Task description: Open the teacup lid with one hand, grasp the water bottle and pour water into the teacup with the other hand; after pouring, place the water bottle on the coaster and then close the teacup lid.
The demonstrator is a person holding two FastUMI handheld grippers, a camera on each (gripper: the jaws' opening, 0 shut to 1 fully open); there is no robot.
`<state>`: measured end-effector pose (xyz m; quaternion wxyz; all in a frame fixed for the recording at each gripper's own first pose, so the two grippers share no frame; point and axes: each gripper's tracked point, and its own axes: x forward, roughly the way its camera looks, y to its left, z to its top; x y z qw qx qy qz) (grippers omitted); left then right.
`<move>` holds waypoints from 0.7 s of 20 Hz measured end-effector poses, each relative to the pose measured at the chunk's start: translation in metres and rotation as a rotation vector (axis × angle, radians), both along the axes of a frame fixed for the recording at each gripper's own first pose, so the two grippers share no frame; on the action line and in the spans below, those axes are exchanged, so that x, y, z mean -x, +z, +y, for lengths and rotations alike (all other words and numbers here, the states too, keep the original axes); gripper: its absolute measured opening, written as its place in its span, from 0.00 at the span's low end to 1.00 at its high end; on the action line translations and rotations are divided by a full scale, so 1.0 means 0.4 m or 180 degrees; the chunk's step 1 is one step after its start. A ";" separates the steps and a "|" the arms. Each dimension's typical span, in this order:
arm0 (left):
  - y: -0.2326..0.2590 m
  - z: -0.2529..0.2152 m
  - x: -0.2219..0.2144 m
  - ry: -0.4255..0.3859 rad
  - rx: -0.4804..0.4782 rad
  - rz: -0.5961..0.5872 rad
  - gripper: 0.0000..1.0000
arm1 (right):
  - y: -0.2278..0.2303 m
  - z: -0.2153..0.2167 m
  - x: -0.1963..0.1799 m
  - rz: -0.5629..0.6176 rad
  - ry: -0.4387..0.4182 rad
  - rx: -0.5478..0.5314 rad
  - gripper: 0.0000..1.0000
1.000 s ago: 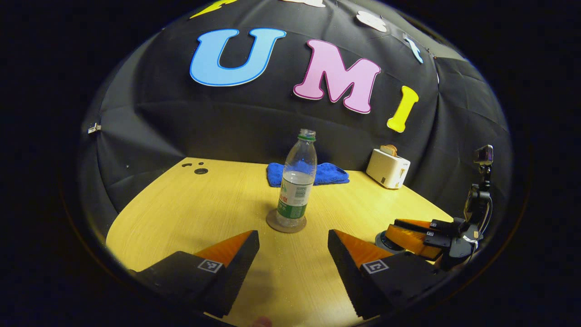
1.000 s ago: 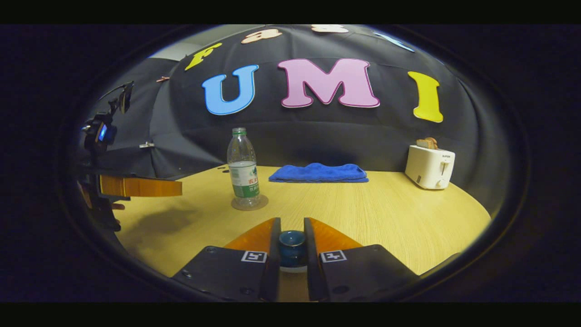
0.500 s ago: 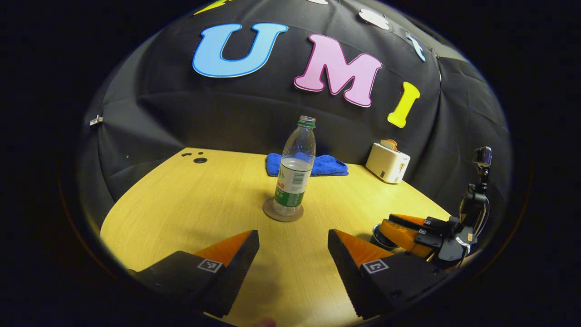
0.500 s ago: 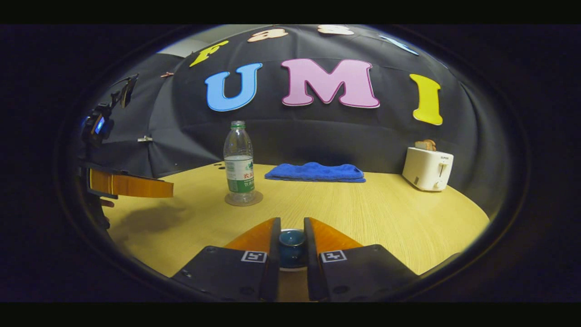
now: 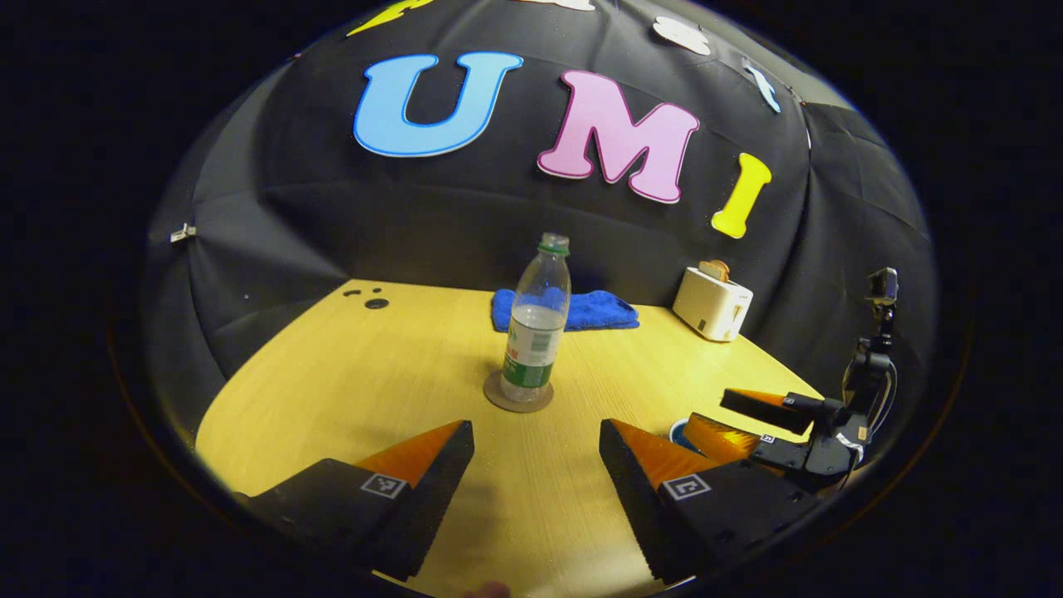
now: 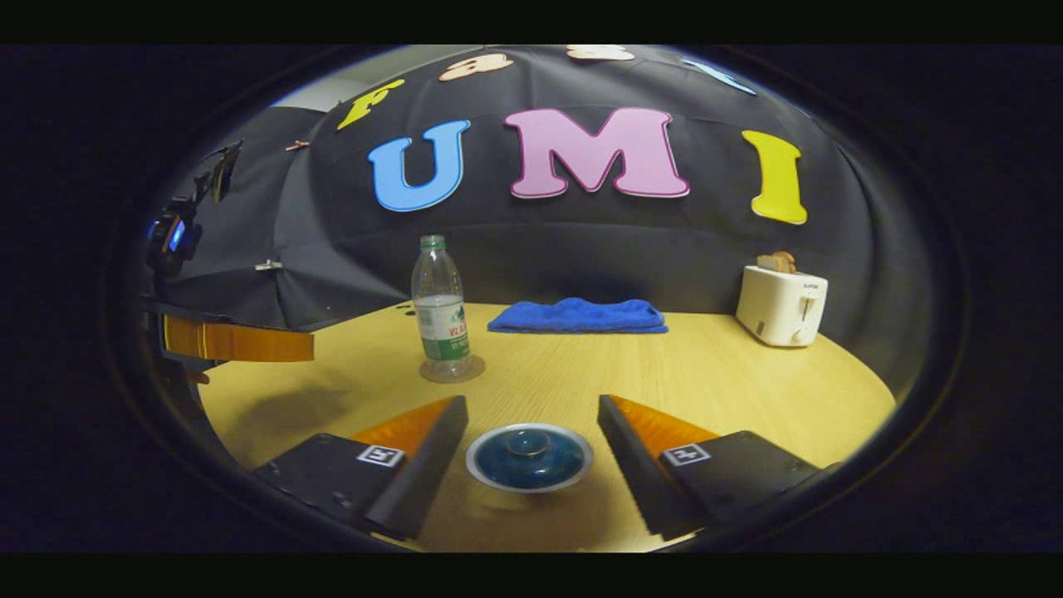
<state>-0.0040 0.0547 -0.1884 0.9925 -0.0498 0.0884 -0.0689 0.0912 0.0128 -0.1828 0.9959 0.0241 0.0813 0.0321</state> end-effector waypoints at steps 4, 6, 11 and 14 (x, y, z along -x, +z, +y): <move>0.115 -0.018 0.079 0.0119 -0.0092 -0.0155 0.95 | 0.156 -0.068 0.048 -0.0093 -0.0150 0.0043 1.00; 0.152 -0.046 0.113 0.0109 -0.0026 -0.0099 0.95 | 0.241 -0.101 0.072 -0.0149 -0.0245 0.0097 1.00; 0.306 -0.152 0.201 -0.0236 0.0337 -0.0283 0.95 | 0.462 -0.147 0.131 -0.0358 -0.0429 0.0081 1.00; 0.404 -0.128 0.213 -0.0101 0.0322 -0.0480 0.95 | 0.561 -0.142 0.164 -0.0495 -0.0485 0.0115 1.00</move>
